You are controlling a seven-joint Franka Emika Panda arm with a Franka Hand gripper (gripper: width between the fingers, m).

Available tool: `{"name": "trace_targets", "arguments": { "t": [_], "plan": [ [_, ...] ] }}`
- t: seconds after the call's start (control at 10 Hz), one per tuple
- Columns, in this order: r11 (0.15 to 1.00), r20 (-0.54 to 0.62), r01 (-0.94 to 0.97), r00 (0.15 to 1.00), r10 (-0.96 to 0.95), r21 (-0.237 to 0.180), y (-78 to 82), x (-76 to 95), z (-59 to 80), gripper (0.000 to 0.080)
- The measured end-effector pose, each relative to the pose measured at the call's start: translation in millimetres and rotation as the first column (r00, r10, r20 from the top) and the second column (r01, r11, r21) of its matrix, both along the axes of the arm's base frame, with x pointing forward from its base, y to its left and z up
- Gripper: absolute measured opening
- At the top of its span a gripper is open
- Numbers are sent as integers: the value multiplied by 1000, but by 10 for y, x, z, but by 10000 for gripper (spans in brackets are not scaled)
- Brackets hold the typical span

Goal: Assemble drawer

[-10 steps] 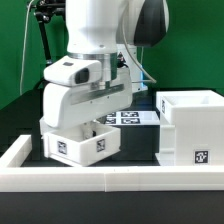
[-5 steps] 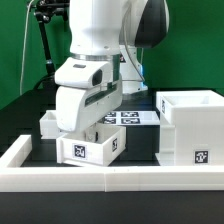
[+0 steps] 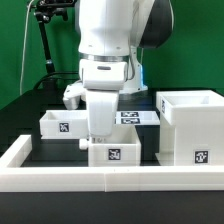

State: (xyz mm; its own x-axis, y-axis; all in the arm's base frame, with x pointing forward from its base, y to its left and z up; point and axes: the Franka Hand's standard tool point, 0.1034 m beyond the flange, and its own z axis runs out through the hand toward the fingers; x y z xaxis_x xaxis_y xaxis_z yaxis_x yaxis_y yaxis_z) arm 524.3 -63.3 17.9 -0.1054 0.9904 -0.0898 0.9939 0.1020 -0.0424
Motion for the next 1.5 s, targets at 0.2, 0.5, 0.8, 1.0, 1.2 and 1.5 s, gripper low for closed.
{"name": "trace_targets", "arguments": {
  "t": [0.2,0.5,0.8,1.0,1.2,1.5],
  "plan": [
    [1000,-1,16,1000,-16,-1,-18,-15,-9,42],
    [1000,-2,18,1000,-18,-1,-22,-17,-12,42],
    [999,-22,45,999,-45,3,163,98,59,42],
    [999,-19,46,999,-46,11,281,151,84,42],
    [999,-19,45,999,-44,13,298,159,87,42],
    [999,-20,47,999,-47,13,284,152,84,42]
  ]
}}
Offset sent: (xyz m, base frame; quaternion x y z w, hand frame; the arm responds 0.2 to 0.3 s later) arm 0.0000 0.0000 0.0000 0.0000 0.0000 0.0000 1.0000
